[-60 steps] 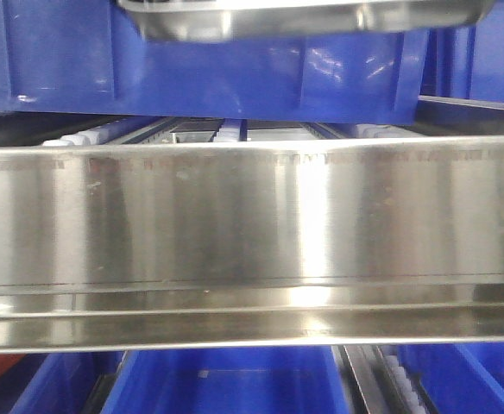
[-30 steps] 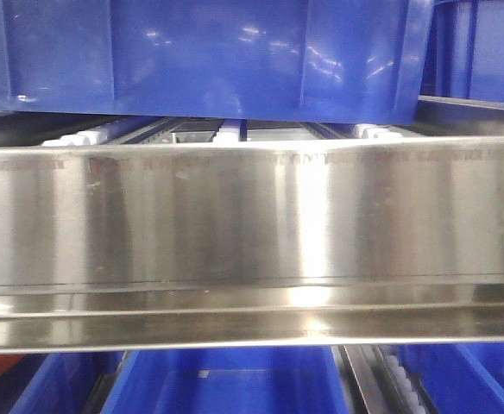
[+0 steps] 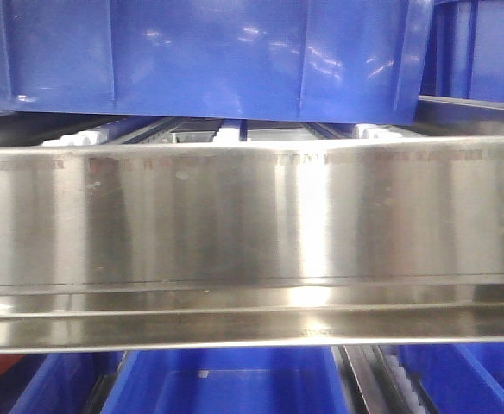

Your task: Stack silver trays without gaps

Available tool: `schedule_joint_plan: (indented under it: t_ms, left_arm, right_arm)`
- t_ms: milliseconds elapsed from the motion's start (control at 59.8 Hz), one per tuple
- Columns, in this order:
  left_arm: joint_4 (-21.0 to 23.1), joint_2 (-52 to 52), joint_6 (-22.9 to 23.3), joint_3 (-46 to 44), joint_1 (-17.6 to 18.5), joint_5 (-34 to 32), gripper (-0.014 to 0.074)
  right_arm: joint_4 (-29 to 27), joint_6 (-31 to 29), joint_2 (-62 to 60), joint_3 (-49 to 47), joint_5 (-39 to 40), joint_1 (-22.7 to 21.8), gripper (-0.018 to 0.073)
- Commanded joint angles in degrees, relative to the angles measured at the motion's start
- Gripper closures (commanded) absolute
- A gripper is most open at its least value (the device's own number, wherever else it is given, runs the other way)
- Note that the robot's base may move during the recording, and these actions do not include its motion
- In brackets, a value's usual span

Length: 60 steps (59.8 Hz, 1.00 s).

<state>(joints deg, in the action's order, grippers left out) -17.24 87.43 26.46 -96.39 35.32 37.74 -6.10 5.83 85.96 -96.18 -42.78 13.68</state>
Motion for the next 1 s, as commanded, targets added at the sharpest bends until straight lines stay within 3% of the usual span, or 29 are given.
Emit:
schedule_joint_plan:
  t_ms: [0,987]
  left_arm:
    - [0.19,-0.48,-0.35,-0.83,-0.22,-2.87,0.0601]
    - [-0.07,-0.48,-0.35,-0.83,-0.22,-2.87,0.0601]
  right_arm:
    - [-0.31,-0.84,-0.85,-0.35,2.63,0.28,0.0639]
    - [-0.31,-0.84,-0.85,-0.35,2.63,0.28,0.0639]
